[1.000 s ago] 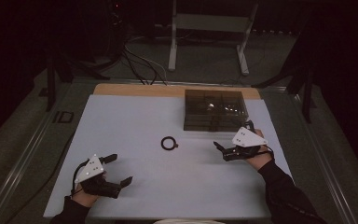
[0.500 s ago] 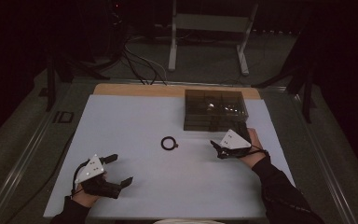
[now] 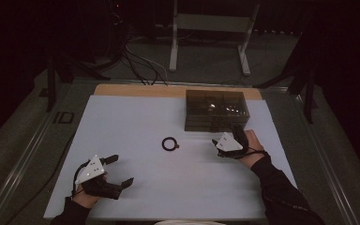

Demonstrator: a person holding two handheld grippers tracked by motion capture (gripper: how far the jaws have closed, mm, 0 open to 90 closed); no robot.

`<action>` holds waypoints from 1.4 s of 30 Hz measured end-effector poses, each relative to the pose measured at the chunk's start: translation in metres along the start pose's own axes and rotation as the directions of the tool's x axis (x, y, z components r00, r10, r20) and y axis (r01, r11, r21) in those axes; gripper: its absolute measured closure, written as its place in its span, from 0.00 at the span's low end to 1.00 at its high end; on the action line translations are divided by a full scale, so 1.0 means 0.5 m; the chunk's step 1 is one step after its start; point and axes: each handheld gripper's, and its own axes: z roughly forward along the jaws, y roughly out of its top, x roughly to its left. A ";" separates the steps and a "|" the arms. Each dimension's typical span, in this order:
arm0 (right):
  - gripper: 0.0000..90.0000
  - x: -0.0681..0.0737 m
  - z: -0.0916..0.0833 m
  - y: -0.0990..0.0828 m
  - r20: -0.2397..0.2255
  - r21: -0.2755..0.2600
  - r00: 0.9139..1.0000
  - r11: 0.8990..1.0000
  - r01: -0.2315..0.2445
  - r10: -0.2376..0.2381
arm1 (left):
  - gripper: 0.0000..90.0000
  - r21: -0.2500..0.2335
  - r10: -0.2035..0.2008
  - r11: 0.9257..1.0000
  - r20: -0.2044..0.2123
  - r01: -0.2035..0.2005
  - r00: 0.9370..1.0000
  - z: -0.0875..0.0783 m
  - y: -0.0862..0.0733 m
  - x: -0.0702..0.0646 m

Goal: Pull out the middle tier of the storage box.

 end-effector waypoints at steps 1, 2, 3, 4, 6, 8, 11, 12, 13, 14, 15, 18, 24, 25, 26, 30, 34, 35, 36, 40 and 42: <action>0.30 0.003 0.002 -0.001 0.007 0.014 1.000 1.000 0.007 -0.007 | 0.01 0.000 0.000 1.000 0.000 0.000 1.000 0.000 0.000 0.000; 0.31 0.005 0.004 -0.002 0.014 0.024 1.000 1.000 0.017 -0.018 | 0.01 -0.002 0.000 1.000 -0.001 0.000 1.000 0.000 0.000 0.000; 0.32 0.006 0.005 -0.002 0.024 0.033 0.999 0.999 0.028 -0.029 | 0.01 -0.003 0.000 1.000 -0.001 0.000 1.000 -0.001 0.000 0.000; 0.33 0.007 0.007 -0.003 0.028 0.040 0.999 0.999 0.032 -0.033 | 0.01 -0.003 0.000 1.000 -0.001 0.000 1.000 -0.001 0.000 0.000; 0.34 0.011 0.009 -0.004 0.039 0.052 0.998 0.998 0.040 -0.042 | 0.01 0.000 -0.001 1.000 -0.001 0.001 1.000 0.000 0.000 0.000; 0.36 0.014 0.013 -0.004 0.045 0.065 0.997 0.996 0.053 -0.056 | 0.01 -0.001 -0.002 1.000 -0.001 0.002 1.000 0.000 0.000 0.000; 0.37 0.019 0.018 -0.003 0.061 0.084 0.994 0.993 0.088 -0.093 | 0.01 0.000 0.001 1.000 0.000 -0.001 1.000 0.000 0.000 0.000; 0.37 0.022 0.020 -0.003 0.070 0.088 0.992 0.992 0.095 -0.102 | 0.01 0.001 0.000 1.000 0.000 0.000 1.000 0.000 0.000 0.000; 0.38 0.023 0.022 -0.003 0.071 0.091 0.991 0.990 0.107 -0.114 | 0.01 -0.001 -0.001 1.000 -0.001 0.001 1.000 0.000 0.000 0.000; 0.39 0.025 0.023 -0.002 0.075 0.100 0.990 0.989 0.112 -0.120 | 0.01 -0.003 -0.001 1.000 -0.001 0.001 1.000 0.000 0.000 0.000; 0.47 0.028 0.025 -0.003 0.088 0.095 0.988 0.988 0.119 -0.127 | 0.01 -0.003 0.000 1.000 0.000 0.000 1.000 -0.001 0.000 0.000; 0.49 0.032 0.030 -0.004 0.102 0.102 0.983 0.984 0.144 -0.154 | 0.01 -0.002 -0.003 1.000 0.003 0.003 1.000 0.000 0.000 0.000; 0.59 0.039 0.040 -0.005 0.128 0.125 0.971 0.975 0.184 -0.200 | 0.01 -0.001 -0.001 1.000 0.007 0.001 1.000 0.001 0.000 0.000; 0.61 0.041 0.042 -0.005 0.129 0.125 0.971 0.974 0.187 -0.203 | 0.01 -0.001 0.000 1.000 0.006 0.000 1.000 0.000 0.000 -0.001; 0.63 0.041 0.043 -0.005 0.133 0.127 0.969 0.973 0.191 -0.208 | 0.01 -0.002 0.000 1.000 0.007 0.000 1.000 0.000 0.000 -0.001; 0.70 0.042 0.052 -0.008 0.158 0.152 0.959 0.966 0.211 -0.234 | 0.01 -0.001 -0.003 1.000 0.010 0.003 1.000 0.001 0.000 0.000; 0.74 0.041 0.059 -0.010 0.182 0.185 0.947 0.955 0.230 -0.263 | 0.01 0.003 -0.002 1.000 0.008 0.002 1.000 0.002 -0.001 -0.001; 0.74 0.041 0.059 -0.010 0.182 0.185 0.947 0.955 0.230 -0.263 | 0.01 0.003 -0.002 1.000 0.008 0.002 1.000 0.002 -0.001 -0.001; 0.75 0.040 0.062 -0.011 0.189 0.201 0.941 0.949 0.243 -0.281 | 0.01 0.000 -0.001 1.000 0.008 0.001 1.000 0.001 0.000 -0.001; 0.77 0.041 0.069 -0.013 0.197 0.227 0.931 0.938 0.261 -0.307 | 0.01 0.003 -0.003 1.000 0.007 0.003 1.000 0.002 -0.001 -0.001; 0.77 0.042 0.071 -0.013 0.203 0.233 0.929 0.937 0.261 -0.309 | 0.01 0.003 -0.003 1.000 0.007 0.003 1.000 0.002 -0.001 -0.001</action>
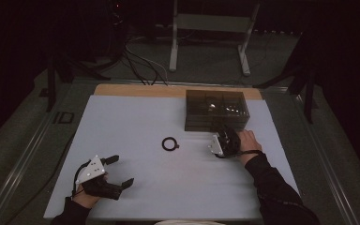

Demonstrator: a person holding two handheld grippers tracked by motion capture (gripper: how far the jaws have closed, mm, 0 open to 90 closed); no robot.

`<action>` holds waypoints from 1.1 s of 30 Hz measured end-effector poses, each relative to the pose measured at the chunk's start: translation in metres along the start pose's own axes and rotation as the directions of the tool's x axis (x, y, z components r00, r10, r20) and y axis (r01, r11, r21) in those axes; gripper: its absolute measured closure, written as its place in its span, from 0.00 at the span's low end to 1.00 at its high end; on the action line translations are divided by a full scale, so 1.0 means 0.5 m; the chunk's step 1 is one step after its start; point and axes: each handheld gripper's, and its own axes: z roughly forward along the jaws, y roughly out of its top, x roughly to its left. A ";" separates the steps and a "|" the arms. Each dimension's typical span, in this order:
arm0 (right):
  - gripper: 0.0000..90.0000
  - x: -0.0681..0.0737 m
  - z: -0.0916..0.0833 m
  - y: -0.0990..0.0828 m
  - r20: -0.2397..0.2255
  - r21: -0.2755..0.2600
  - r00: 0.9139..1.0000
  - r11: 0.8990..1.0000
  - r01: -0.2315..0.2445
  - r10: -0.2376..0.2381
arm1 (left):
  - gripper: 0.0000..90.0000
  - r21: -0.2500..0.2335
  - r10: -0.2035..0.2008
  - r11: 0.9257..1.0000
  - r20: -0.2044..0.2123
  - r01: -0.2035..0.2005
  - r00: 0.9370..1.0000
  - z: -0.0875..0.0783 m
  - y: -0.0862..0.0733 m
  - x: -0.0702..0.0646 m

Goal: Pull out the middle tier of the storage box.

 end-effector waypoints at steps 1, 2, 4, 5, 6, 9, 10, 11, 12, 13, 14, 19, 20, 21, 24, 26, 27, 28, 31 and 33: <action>0.79 0.002 0.003 0.001 -0.002 0.002 1.000 1.000 0.011 -0.011 | 0.01 0.001 0.003 1.000 0.001 -0.003 1.000 0.000 0.000 0.000; 0.79 0.003 0.005 0.002 0.001 0.006 1.000 1.000 0.019 -0.019 | 0.01 0.002 0.003 1.000 0.000 -0.003 1.000 0.000 0.000 0.000; 0.79 0.004 0.006 0.002 0.003 0.005 1.000 1.000 0.019 -0.019 | 0.01 0.002 0.003 1.000 0.000 -0.003 1.000 0.000 0.000 0.000; 0.80 0.005 0.007 0.003 0.002 0.004 1.000 1.000 0.019 -0.019 | 0.01 0.000 0.002 1.000 0.000 -0.002 1.000 0.000 0.000 -0.001; 0.81 0.005 0.008 0.004 0.003 0.006 1.000 1.000 0.024 -0.024 | 0.01 -0.001 0.002 1.000 0.000 -0.002 1.000 0.000 0.000 0.000; 0.83 0.008 0.013 0.005 0.017 0.017 0.999 0.999 0.040 -0.041 | 0.01 0.001 0.001 1.000 -0.001 -0.001 1.000 0.000 0.000 0.000; 0.83 0.009 0.014 0.005 0.024 0.021 0.998 0.999 0.050 -0.051 | 0.01 0.000 0.002 1.000 -0.001 -0.002 1.000 0.000 0.000 0.000; 0.83 0.010 0.014 0.006 0.025 0.019 0.998 0.998 0.055 -0.056 | 0.01 0.000 0.003 1.000 -0.001 -0.003 1.000 0.000 0.000 0.000; 0.83 0.010 0.015 0.007 0.027 0.022 0.998 0.998 0.064 -0.065 | 0.01 0.000 0.003 1.000 -0.001 -0.003 1.000 0.000 0.000 0.000; 0.83 0.012 0.017 0.007 0.031 0.025 0.997 0.997 0.072 -0.073 | 0.01 0.003 0.003 1.000 -0.001 -0.003 1.000 0.001 0.000 0.000; 0.83 0.013 0.018 0.008 0.030 0.024 0.997 0.997 0.076 -0.077 | 0.01 0.004 0.003 1.000 -0.001 -0.003 1.000 0.001 0.000 0.000; 0.84 0.018 0.025 0.009 0.030 0.038 0.996 0.996 0.082 -0.083 | 0.01 0.003 0.003 1.000 -0.001 -0.003 1.000 0.001 0.000 0.000; 0.84 0.019 0.026 0.009 0.033 0.039 0.996 0.995 0.087 -0.088 | 0.01 0.003 0.002 1.000 -0.001 -0.002 1.000 0.001 0.000 0.000; 0.84 0.019 0.027 0.010 0.036 0.042 0.996 0.996 0.084 -0.086 | 0.01 0.002 0.002 1.000 0.000 -0.002 1.000 0.001 0.000 0.000; 0.85 0.021 0.027 0.014 0.045 0.048 0.995 0.995 0.090 -0.093 | 0.01 0.006 0.005 1.000 0.001 -0.005 1.000 0.001 0.000 0.000; 0.85 0.023 0.028 0.015 0.052 0.050 0.994 0.994 0.098 -0.101 | 0.01 0.006 0.005 1.000 0.001 -0.005 1.000 0.001 0.000 0.000; 0.87 0.025 0.028 0.017 0.064 0.055 0.991 0.992 0.110 -0.113 | 0.01 0.005 0.005 1.000 0.001 -0.005 1.000 0.001 0.000 -0.001; 0.88 0.026 0.028 0.018 0.068 0.058 0.991 0.992 0.113 -0.117 | 0.01 0.005 0.005 1.000 0.001 -0.005 1.000 0.001 0.000 -0.001; 0.88 0.026 0.029 0.019 0.071 0.062 0.991 0.992 0.109 -0.113 | 0.01 0.006 0.005 1.000 0.001 -0.005 1.000 0.001 0.000 0.000; 0.88 0.026 0.029 0.020 0.072 0.062 0.992 0.993 0.104 -0.108 | 0.01 0.008 0.007 1.000 0.002 -0.007 1.000 0.001 0.000 0.000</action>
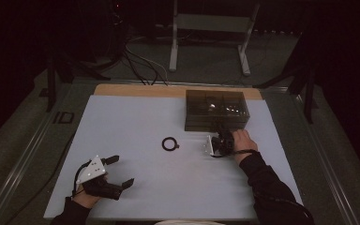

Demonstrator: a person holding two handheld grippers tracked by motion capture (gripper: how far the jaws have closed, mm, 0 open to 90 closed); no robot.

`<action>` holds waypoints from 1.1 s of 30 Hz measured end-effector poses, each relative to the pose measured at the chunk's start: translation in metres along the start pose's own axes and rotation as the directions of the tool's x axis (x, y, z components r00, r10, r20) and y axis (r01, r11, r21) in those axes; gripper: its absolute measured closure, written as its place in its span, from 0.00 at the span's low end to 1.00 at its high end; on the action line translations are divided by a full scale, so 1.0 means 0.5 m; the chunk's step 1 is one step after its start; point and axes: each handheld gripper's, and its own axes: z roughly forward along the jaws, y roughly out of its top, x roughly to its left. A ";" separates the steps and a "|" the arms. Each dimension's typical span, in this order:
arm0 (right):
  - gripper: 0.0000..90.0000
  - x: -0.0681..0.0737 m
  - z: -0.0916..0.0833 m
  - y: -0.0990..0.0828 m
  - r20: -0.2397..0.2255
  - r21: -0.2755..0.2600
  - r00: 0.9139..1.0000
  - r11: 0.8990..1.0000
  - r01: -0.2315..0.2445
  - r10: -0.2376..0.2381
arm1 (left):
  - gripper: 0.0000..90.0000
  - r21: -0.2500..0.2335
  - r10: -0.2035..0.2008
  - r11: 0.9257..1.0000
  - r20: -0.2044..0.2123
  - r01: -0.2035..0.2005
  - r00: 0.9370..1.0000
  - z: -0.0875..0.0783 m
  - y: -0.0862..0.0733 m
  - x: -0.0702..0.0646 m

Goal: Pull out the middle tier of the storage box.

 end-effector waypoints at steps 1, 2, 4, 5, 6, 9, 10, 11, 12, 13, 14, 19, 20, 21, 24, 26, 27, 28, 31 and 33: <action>0.89 0.000 0.000 0.000 -0.002 0.003 1.000 1.000 -0.003 0.003 | 0.01 0.001 -0.001 1.000 0.000 0.001 1.000 0.000 0.000 0.000; 0.89 0.000 0.000 0.000 -0.002 0.003 1.000 1.000 -0.003 0.003 | 0.01 0.001 -0.001 1.000 0.000 0.001 1.000 0.000 0.000 0.000; 0.89 0.000 0.000 0.001 -0.001 0.003 1.000 1.000 -0.012 0.012 | 0.01 0.000 -0.001 1.000 -0.001 0.001 1.000 0.000 0.000 0.000; 0.89 0.000 0.000 0.001 -0.001 0.003 1.000 1.000 -0.012 0.012 | 0.01 0.000 -0.001 1.000 -0.001 0.001 1.000 0.000 0.000 0.000; 0.89 -0.001 -0.001 0.002 -0.002 0.006 1.000 1.000 -0.015 0.015 | 0.01 0.001 -0.002 1.000 -0.002 0.002 1.000 0.000 0.000 0.000; 0.89 -0.001 -0.002 0.002 0.002 0.006 1.000 1.000 -0.017 0.017 | 0.01 -0.001 -0.002 1.000 -0.002 0.002 1.000 0.000 0.000 0.000; 0.89 -0.001 -0.003 0.002 0.002 0.007 1.000 1.000 -0.021 0.021 | 0.01 0.000 -0.001 1.000 -0.002 0.001 1.000 0.000 0.000 0.000; 0.89 -0.002 -0.004 0.002 0.003 0.005 1.000 1.000 -0.023 0.023 | 0.01 0.001 -0.002 1.000 -0.002 0.002 1.000 0.000 0.000 0.000; 0.89 -0.003 -0.006 0.003 0.003 0.005 1.000 1.000 -0.021 0.021 | 0.01 0.001 -0.002 1.000 -0.001 0.002 1.000 0.000 0.000 0.000; 0.89 -0.004 -0.007 0.004 -0.001 0.005 1.000 1.000 -0.023 0.023 | 0.01 0.001 -0.001 1.000 -0.002 0.001 1.000 0.000 0.000 0.000; 0.89 -0.004 -0.007 0.004 -0.001 0.005 1.000 1.000 -0.023 0.023 | 0.01 0.001 -0.001 1.000 -0.002 0.001 1.000 0.000 0.000 0.000; 0.89 -0.004 -0.018 0.003 -0.006 0.001 1.000 1.000 -0.022 0.022 | 0.01 0.003 -0.001 1.000 -0.002 0.001 1.000 0.000 0.000 0.000; 0.89 -0.004 -0.018 0.003 -0.006 0.001 1.000 1.000 -0.022 0.022 | 0.01 0.003 -0.001 1.000 -0.002 0.001 1.000 0.000 0.000 0.000; 0.89 -0.004 -0.023 0.002 -0.006 -0.004 1.000 1.000 -0.026 0.026 | 0.01 0.002 -0.001 1.000 -0.001 0.001 1.000 0.000 0.000 0.000; 0.89 -0.002 -0.028 0.001 -0.009 -0.003 0.999 0.999 -0.032 0.032 | 0.01 0.002 -0.002 1.000 -0.002 0.002 1.000 0.000 0.000 0.000; 0.89 -0.001 -0.031 0.001 -0.008 -0.006 0.999 0.999 -0.032 0.032 | 0.01 0.002 0.000 1.000 -0.003 0.000 1.000 0.000 0.000 0.000; 0.89 -0.001 -0.032 0.001 -0.007 -0.006 0.999 0.999 -0.035 0.035 | 0.01 0.002 0.000 1.000 -0.003 0.000 1.000 0.000 0.000 0.000; 0.89 -0.001 -0.034 0.001 -0.009 -0.003 1.000 1.000 -0.028 0.028 | 0.01 0.003 0.000 1.000 -0.003 0.000 1.000 0.000 0.000 0.000; 0.89 0.001 -0.042 0.001 -0.010 -0.007 1.000 1.000 -0.026 0.026 | 0.01 0.004 0.000 1.000 -0.002 0.000 1.000 0.001 0.000 0.000; 0.89 0.003 -0.047 0.001 -0.010 -0.006 1.000 1.000 -0.027 0.027 | 0.01 0.005 0.001 1.000 -0.002 -0.001 1.000 0.001 0.000 0.000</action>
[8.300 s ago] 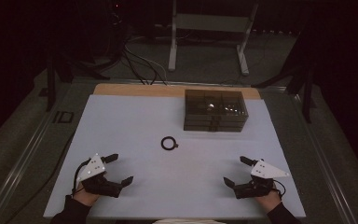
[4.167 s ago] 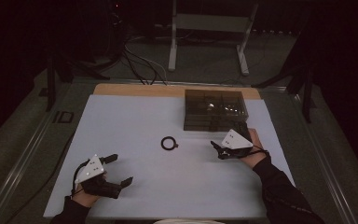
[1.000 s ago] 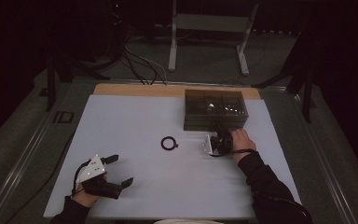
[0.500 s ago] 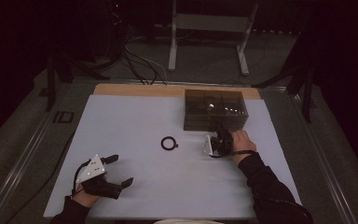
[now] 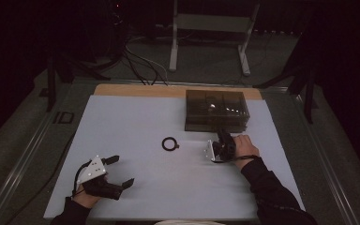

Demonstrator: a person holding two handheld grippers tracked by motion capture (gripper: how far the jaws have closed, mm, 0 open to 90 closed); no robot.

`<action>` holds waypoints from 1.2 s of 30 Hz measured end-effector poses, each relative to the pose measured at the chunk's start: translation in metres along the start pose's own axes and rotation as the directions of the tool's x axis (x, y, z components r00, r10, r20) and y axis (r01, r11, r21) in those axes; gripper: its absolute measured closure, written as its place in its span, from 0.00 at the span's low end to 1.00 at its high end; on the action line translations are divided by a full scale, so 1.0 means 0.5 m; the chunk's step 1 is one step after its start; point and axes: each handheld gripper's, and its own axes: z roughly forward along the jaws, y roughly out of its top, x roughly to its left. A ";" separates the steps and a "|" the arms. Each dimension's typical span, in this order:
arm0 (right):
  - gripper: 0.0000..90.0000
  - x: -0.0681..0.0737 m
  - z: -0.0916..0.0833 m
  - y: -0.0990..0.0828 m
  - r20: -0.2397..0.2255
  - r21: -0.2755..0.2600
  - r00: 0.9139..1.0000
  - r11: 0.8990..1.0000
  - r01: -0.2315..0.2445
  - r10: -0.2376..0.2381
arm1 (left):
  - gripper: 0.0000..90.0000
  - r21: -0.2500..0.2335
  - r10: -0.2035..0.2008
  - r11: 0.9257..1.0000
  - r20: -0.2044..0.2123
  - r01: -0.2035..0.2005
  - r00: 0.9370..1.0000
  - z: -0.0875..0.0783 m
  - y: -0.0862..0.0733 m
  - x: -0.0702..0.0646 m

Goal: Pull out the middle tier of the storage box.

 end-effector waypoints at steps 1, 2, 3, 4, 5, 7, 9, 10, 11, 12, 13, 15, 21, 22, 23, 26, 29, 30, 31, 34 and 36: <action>0.89 0.001 -0.002 0.000 -0.004 0.000 1.000 1.000 -0.003 0.003 | 0.01 0.000 0.002 1.000 -0.001 -0.002 1.000 0.000 0.000 0.000; 0.89 0.002 -0.003 0.000 -0.002 -0.001 1.000 1.000 -0.003 0.003 | 0.01 0.001 0.003 1.000 -0.001 -0.003 1.000 0.000 0.000 0.000; 0.89 0.004 -0.004 -0.001 -0.005 0.001 1.000 1.000 0.000 0.000 | 0.01 0.001 0.003 1.000 0.000 -0.003 1.000 0.000 0.000 -0.001; 0.89 0.006 -0.004 -0.001 -0.008 0.001 1.000 1.000 0.002 -0.002 | 0.01 0.002 0.005 1.000 -0.002 -0.005 1.000 0.000 0.000 -0.001; 0.89 0.008 -0.004 -0.001 0.000 0.000 1.000 1.000 0.005 -0.005 | 0.01 0.002 0.005 1.000 -0.002 -0.005 1.000 0.000 0.000 -0.001; 0.89 0.006 -0.004 0.000 -0.008 0.004 1.000 1.000 -0.006 0.006 | 0.01 0.002 0.004 1.000 -0.001 -0.004 1.000 0.000 0.000 -0.001; 0.89 0.007 -0.004 -0.001 -0.006 0.001 1.000 1.000 -0.002 0.002 | 0.01 0.003 0.005 1.000 -0.001 -0.005 1.000 0.000 0.000 0.000; 0.89 0.007 -0.004 -0.001 -0.006 -0.001 1.000 1.000 -0.005 0.005 | 0.01 0.003 0.005 1.000 -0.001 -0.005 1.000 0.000 0.000 -0.001; 0.89 0.006 -0.004 -0.001 -0.007 0.000 1.000 1.000 -0.006 0.006 | 0.01 0.003 0.005 1.000 -0.001 -0.005 1.000 0.000 0.000 -0.001; 0.89 0.006 -0.004 -0.001 -0.008 0.001 1.000 1.000 -0.007 0.007 | 0.01 0.003 0.004 1.000 -0.001 -0.004 1.000 0.000 0.000 -0.001; 0.89 0.006 -0.004 -0.001 -0.007 0.001 1.000 1.000 -0.009 0.009 | 0.01 0.003 0.005 1.000 -0.001 -0.005 1.000 0.000 0.000 -0.001; 0.89 0.006 -0.004 -0.001 -0.008 0.000 1.000 1.000 -0.009 0.009 | 0.01 0.003 0.005 1.000 -0.001 -0.005 1.000 0.000 0.000 -0.001; 0.89 0.005 -0.004 -0.001 -0.012 -0.003 1.000 1.000 -0.012 0.012 | 0.01 0.003 0.005 1.000 0.000 -0.005 1.000 0.000 0.000 -0.001; 0.89 0.004 -0.004 -0.002 -0.013 -0.002 1.000 1.000 -0.011 0.011 | 0.01 0.002 0.005 1.000 0.000 -0.005 1.000 0.000 0.000 -0.001; 0.89 0.005 -0.004 -0.002 -0.011 -0.003 1.000 1.000 -0.008 0.008 | 0.01 0.003 0.005 1.000 0.000 -0.005 1.000 0.000 0.000 -0.001; 0.89 0.003 -0.004 -0.002 -0.019 -0.003 1.000 1.000 -0.012 0.012 | 0.01 0.003 0.005 1.000 -0.002 -0.005 1.000 0.000 0.000 -0.001; 0.88 0.001 -0.004 -0.003 -0.027 -0.005 0.999 1.000 -0.021 0.021 | 0.01 0.003 0.005 1.000 0.000 -0.005 1.000 0.000 0.000 -0.001; 0.86 -0.007 -0.006 -0.003 -0.055 -0.014 0.997 0.999 -0.049 0.048 | 0.01 0.003 0.005 1.000 0.000 -0.005 1.000 0.000 0.000 -0.001; 0.85 -0.011 -0.008 -0.004 -0.067 -0.014 0.996 0.998 -0.063 0.062 | 0.01 0.002 0.005 1.000 -0.001 -0.005 1.000 0.000 0.000 -0.001; 0.81 -0.030 -0.016 -0.006 -0.126 -0.039 0.987 0.994 -0.105 0.099 | 0.01 0.003 0.005 1.000 -0.001 -0.005 1.000 0.000 0.000 -0.001; 0.80 -0.046 -0.023 -0.009 -0.171 -0.059 0.977 0.989 -0.136 0.124 | 0.01 0.003 0.005 1.000 -0.001 -0.005 1.000 0.000 0.000 -0.001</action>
